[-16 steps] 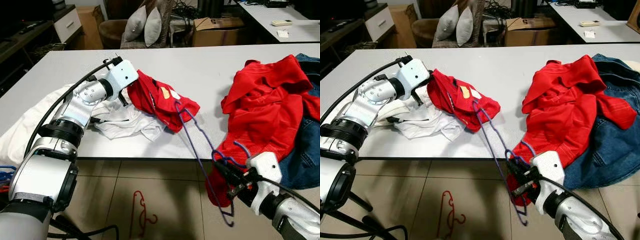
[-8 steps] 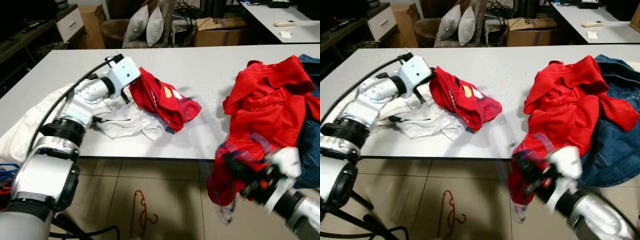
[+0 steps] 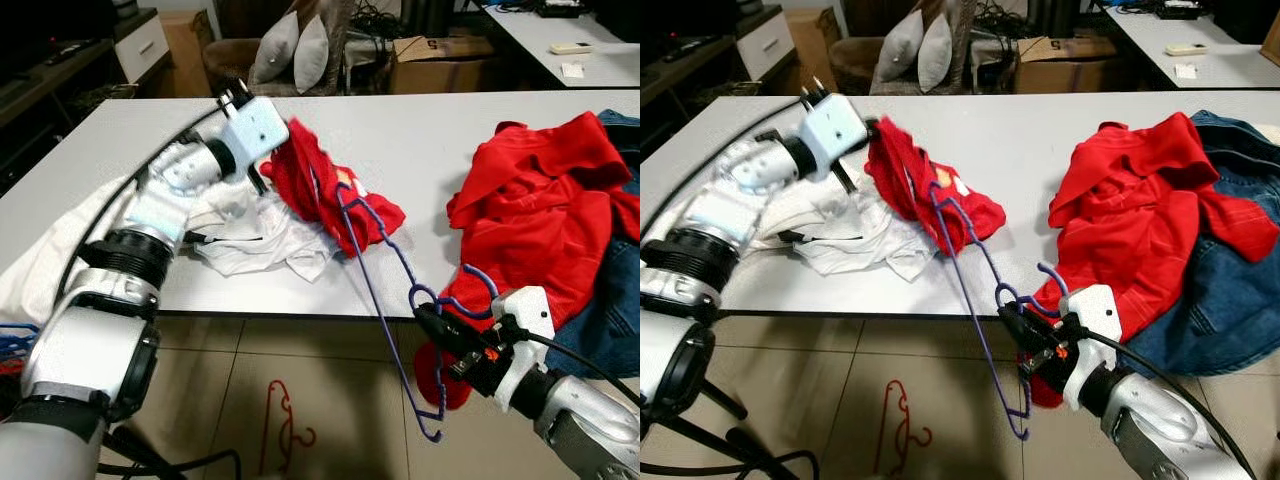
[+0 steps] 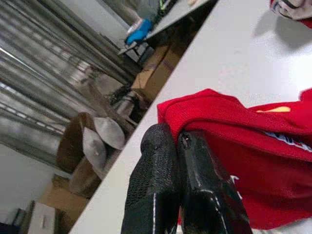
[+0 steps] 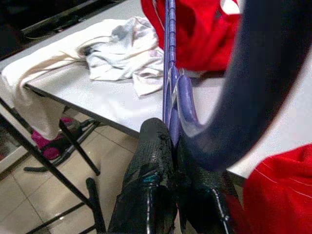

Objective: Hang hanger

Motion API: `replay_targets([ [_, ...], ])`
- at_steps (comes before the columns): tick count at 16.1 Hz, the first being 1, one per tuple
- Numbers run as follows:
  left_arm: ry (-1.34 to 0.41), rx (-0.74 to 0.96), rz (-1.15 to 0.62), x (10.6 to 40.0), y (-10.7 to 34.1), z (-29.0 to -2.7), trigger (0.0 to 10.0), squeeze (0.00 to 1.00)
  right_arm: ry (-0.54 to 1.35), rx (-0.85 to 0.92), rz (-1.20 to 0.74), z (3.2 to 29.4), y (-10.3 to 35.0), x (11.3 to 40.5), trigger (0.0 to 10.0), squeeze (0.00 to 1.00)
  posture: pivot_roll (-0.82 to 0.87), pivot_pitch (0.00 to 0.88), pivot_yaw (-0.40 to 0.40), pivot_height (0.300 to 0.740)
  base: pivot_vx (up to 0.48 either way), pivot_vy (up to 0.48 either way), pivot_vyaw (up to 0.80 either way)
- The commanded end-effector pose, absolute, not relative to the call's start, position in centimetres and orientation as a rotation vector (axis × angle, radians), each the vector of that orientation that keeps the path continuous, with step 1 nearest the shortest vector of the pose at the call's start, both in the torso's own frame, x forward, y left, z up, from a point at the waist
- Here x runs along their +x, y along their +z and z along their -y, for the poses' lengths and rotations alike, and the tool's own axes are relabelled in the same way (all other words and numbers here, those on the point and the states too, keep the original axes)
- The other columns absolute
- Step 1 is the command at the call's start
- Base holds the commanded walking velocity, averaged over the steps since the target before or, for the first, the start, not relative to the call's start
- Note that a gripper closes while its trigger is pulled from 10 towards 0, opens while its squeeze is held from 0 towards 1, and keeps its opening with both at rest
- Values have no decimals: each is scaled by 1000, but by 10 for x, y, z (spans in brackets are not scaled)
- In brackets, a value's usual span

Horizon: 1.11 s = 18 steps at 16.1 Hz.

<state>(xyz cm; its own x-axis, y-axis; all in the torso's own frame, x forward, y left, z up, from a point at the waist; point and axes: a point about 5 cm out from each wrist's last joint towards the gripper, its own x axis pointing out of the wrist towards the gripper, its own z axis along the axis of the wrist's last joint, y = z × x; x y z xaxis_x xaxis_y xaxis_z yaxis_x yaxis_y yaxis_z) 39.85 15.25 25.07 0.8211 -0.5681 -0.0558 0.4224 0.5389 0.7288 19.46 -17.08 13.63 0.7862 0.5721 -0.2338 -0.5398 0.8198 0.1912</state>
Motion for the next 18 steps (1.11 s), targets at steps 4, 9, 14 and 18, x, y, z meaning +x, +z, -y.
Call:
replay_targets([
  [4, -447, 749, 401, 398, 319, -165, 0, 0, 508, 79, -326, 182, 130, 202, 10000, 0, -76, 0, 81, 740, 0, 0, 0],
  [9, -441, 749, 392, 396, 319, -167, 0, 0, 366, 111, -234, 201, 140, 214, 10000, 0, -73, 0, 87, 740, 0, 0, 0],
  [14, -527, 755, 359, 396, 303, -149, 0, 0, 684, 295, -83, 172, 169, 192, 10000, 0, -72, 0, 93, 740, 0, 0, 0],
  [18, -630, 746, 354, 394, 292, -119, 0, 0, 692, 348, -152, 156, 161, 202, 10000, 0, -80, 0, 101, 740, 0, 0, 0],
])
